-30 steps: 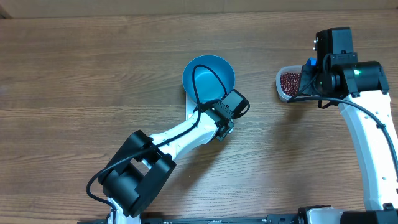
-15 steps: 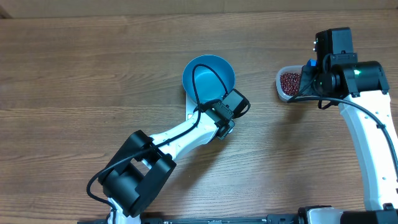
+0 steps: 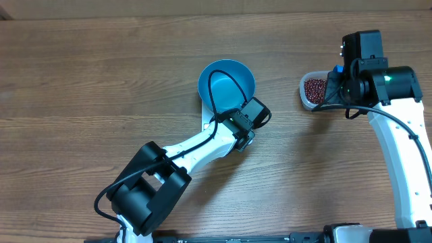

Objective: Scoop item into bowl and weigh 150g on scale
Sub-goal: 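Lower the blue scoop over the red bean tub with the right gripper, then release the teal bowl and raise the left gripper beside the scale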

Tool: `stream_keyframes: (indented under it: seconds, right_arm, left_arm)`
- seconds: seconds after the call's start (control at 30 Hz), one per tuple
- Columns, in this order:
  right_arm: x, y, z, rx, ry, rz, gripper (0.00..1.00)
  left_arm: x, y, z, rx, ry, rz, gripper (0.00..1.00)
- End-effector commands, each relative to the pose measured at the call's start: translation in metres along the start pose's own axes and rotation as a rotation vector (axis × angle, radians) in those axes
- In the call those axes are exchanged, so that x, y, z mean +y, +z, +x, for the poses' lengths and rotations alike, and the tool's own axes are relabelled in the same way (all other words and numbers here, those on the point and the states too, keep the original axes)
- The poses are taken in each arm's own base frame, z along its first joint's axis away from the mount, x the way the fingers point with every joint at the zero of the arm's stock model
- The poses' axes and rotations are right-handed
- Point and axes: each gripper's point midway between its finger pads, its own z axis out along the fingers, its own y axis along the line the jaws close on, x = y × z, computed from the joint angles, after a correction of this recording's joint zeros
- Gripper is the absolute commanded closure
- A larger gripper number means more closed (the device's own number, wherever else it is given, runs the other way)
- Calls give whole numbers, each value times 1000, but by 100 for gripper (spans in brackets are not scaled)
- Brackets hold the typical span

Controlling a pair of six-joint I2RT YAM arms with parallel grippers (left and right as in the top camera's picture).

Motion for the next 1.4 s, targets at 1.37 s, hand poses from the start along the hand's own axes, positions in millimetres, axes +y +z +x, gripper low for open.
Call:
stream_keyframes:
  seconds: [1.37]
  right_arm:
    - [-3,-14,0,-9,2,2,96]
  left_arm:
    - [90,-197,19,-54,-164,389,96]
